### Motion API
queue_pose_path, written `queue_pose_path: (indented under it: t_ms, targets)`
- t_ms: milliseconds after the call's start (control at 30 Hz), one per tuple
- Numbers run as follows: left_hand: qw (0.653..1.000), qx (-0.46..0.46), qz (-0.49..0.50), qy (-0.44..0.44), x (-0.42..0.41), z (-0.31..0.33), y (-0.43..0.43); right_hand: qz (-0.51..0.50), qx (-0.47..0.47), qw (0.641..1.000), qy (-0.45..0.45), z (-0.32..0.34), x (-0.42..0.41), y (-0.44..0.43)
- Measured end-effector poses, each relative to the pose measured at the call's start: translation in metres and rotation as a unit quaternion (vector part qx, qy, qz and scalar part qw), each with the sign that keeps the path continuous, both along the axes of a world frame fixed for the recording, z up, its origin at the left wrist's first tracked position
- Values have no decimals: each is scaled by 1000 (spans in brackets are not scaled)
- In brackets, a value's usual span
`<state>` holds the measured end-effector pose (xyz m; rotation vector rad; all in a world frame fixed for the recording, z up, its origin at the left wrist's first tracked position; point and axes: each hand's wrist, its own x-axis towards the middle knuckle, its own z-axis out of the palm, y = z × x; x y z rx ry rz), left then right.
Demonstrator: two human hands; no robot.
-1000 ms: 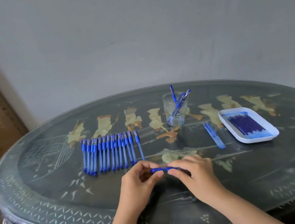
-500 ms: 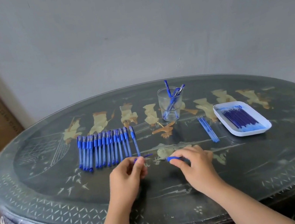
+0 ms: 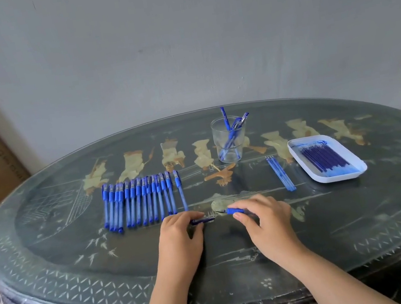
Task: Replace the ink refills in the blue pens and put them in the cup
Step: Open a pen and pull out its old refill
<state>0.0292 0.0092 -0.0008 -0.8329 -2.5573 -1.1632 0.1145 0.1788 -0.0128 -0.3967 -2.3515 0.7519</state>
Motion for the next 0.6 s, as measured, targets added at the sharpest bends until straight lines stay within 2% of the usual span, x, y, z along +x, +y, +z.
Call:
queue_pose_path:
  t_ms: [267, 467, 600]
  targets:
    - [1000, 26, 0, -9, 4, 4, 2, 38, 7, 998, -42, 0, 4, 5]
    - [994, 52, -88, 47, 13, 9, 0, 49, 28, 998, -25, -2, 4, 4]
    - [992, 66, -95, 50, 14, 10, 1, 69, 45, 997, -4, -2, 4, 1]
